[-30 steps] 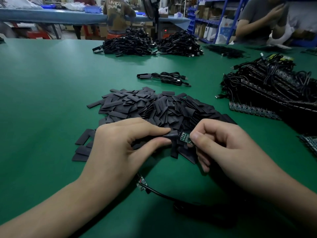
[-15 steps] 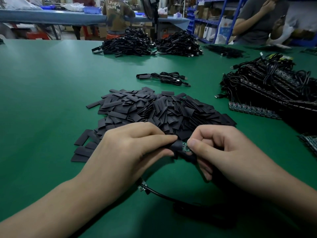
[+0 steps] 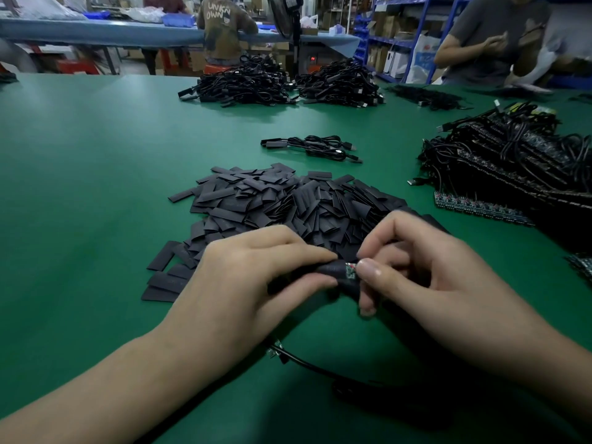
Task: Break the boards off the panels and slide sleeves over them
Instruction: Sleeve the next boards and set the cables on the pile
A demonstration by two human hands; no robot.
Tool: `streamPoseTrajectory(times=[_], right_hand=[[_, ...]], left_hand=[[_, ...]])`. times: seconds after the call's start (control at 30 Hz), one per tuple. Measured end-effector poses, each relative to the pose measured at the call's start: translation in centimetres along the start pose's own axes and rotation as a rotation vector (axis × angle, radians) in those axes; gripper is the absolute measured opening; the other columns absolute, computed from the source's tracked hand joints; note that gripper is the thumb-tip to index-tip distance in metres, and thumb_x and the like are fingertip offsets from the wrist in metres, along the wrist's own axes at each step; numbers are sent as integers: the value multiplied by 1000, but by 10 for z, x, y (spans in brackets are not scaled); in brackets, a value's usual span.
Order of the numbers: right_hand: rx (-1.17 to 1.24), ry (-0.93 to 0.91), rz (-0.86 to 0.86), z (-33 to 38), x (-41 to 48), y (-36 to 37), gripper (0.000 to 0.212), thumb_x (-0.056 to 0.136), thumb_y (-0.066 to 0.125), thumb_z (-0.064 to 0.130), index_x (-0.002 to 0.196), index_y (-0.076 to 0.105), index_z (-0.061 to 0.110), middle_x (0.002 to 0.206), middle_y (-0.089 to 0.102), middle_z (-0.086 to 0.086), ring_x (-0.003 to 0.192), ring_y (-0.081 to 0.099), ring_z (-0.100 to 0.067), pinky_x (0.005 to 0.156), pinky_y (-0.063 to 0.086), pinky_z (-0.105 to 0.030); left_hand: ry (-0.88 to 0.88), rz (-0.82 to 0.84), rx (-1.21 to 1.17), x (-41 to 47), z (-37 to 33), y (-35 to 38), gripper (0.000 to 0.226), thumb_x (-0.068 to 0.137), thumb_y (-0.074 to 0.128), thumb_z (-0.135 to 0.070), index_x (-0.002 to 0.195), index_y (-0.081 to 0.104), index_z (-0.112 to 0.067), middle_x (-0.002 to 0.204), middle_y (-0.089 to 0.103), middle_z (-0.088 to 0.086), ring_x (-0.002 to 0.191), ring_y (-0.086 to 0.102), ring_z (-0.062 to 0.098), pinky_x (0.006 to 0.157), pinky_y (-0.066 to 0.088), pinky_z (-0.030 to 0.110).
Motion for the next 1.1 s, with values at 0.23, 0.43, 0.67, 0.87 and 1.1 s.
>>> streamPoseTrajectory(times=[0.23, 0.43, 0.67, 0.87, 1.1], right_hand=[[-327, -286, -206, 30, -7, -22, 10, 89, 78, 22, 87, 71, 28, 78, 72, 12, 74, 71, -7, 68, 53, -21], [-362, -337, -221, 39, -11, -21, 1, 84, 75, 29, 86, 75, 28, 76, 72, 16, 73, 71, -3, 64, 52, -26], [-378, -356, -211, 42, -12, -19, 3, 83, 77, 27, 84, 77, 29, 75, 72, 19, 73, 70, 0, 63, 49, -26], [-377, -362, -219, 42, -12, -19, 3, 83, 77, 27, 84, 76, 30, 77, 73, 18, 74, 70, 0, 63, 50, -27], [-290, -314, -195, 35, -10, -15, 2, 84, 76, 28, 84, 75, 31, 74, 73, 15, 71, 71, -4, 63, 52, -24]], left_hand=[[-52, -104, -69, 2, 9, -9, 19, 84, 77, -31, 99, 81, -20, 91, 72, -12, 83, 67, -1, 79, 49, 13], [-13, -85, -80, 2, 0, -8, 19, 86, 75, -29, 100, 80, -18, 91, 71, -9, 83, 66, 0, 77, 47, 12], [2, -75, -93, 0, -2, -6, 19, 86, 75, -28, 101, 79, -17, 92, 70, -11, 85, 66, -2, 79, 46, 11], [15, -85, -123, 0, -3, -7, 18, 87, 75, -26, 101, 79, -17, 94, 71, -11, 87, 67, -1, 79, 47, 13], [70, -69, -75, 0, -9, -6, 20, 88, 74, -27, 103, 79, -15, 93, 71, -9, 84, 63, -5, 79, 46, 10]])
Point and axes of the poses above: each hand's wrist, its own x-axis towards the middle knuckle, its own y-axis out of the palm, z = x × y, the point moved 10 cm from there along x, towards the middle knuckle
